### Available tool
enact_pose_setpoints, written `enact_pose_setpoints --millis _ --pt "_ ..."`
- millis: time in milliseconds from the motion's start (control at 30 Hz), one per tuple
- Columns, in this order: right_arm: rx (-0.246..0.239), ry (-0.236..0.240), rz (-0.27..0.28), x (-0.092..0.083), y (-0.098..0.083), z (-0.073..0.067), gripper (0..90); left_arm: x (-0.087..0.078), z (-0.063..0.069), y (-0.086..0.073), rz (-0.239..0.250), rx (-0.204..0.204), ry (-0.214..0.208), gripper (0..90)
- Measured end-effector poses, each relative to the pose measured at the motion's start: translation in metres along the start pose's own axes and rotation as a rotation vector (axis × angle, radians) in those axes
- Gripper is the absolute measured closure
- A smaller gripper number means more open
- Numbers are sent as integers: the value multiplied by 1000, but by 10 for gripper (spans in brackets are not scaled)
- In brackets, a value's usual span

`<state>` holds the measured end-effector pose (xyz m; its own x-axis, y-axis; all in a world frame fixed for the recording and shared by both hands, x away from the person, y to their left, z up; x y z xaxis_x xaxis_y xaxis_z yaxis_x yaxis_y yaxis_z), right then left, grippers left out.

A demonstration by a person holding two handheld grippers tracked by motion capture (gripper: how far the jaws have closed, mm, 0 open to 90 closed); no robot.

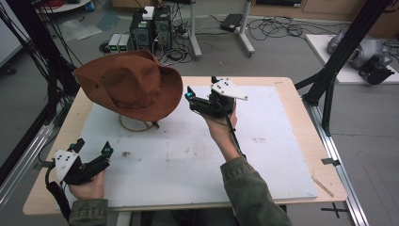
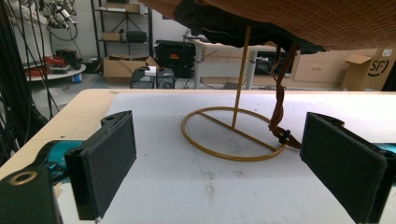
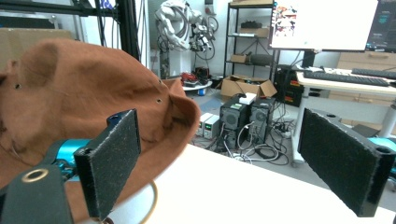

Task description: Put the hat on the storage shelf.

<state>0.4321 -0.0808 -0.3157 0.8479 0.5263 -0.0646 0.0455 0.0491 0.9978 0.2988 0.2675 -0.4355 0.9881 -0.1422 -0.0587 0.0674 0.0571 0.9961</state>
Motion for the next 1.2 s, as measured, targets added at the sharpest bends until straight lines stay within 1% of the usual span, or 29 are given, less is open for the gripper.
enact_pose_setpoints --millis 133,167,200,233,267,300,333,367,400,467,500,533,567,600,633,700,800,833,867,933,967,1000,1100,1133,1167,1200 --pt "-8 -15 -12 -9 -9 9 124 0 -1 0 0 -1 2 110" --pt "-7 -26 -12 -14 -12 15 124 0 -1 0 -3 0 2 110" --pt "-7 -26 -12 -14 -12 15 124 0 -1 -1 -4 -3 3 110" --pt "-3 -34 -11 -17 -14 18 124 0 -1 -1 -6 -5 3 110" --pt "-1 -45 -8 -20 -15 21 123 0 -1 -1 -6 -8 3 110" --pt "-2 -67 -2 -26 -19 28 122 -1 0 -1 -5 -5 3 110" --pt "-2 -67 -2 -26 -19 28 122 -1 0 -1 -5 -3 3 110" --pt "-6 -94 -3 -31 -22 34 122 -2 0 -1 -4 -3 2 110" --pt "-6 -94 -3 -31 -22 34 122 -2 0 0 -2 -4 4 110" --pt "-11 -105 -2 -37 -26 40 122 -2 0 0 2 -6 5 110" --pt "-11 -115 -4 -40 -28 43 122 -2 0 0 -1 -5 6 110" --pt "-17 -130 -10 -47 -31 48 121 -2 -1 0 0 -9 5 110" --pt "-17 -130 -10 -47 -31 48 121 -2 -1 0 0 -9 5 110" --pt "-24 -153 -21 -53 -34 54 115 -3 -1 0 0 -7 7 110" --pt "-24 -153 -21 -53 -34 54 115 -3 -2 0 1 -9 10 110" --pt "-21 -174 12 -63 -35 61 115 -3 -2 0 1 -10 11 110" --pt "-12 -203 17 -76 -40 73 115 -3 -2 0 1 -11 12 110" --pt "-6 -214 6 -80 -42 76 115 -3 -2 0 1 -11 12 110" --pt "-3 -233 16 -88 -46 84 115 -3 -2 0 -1 -10 12 110" --pt "4 -251 18 -96 -51 90 115 -3 -1 0 0 -8 11 110" --pt "4 -251 18 -96 -51 90 115 -3 0 0 0 -5 12 110" --pt "6 -272 14 -103 -58 95 115 -3 0 0 -1 -3 10 110" --pt "-3 -287 11 -110 -66 101 115 -2 1 -1 -4 0 9 110" --pt "6 -294 0 -113 -70 103 115 -2 1 -1 -5 1 9 110" --pt "-1 -303 -2 -116 -73 106 115 -2 1 -1 -5 1 8 110" --pt "7 -305 -7 -120 -76 108 115 -2 2 -1 -6 1 7 110"
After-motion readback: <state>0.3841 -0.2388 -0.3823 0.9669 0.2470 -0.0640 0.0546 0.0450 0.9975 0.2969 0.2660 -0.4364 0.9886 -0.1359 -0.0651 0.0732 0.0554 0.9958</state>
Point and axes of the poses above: each handheld gripper's, and its own axes: x roughly forward along the jaws, y roughly out of its top, z roughly to its right, the point moved 6 cm from there along x, roughly forward along the jaws
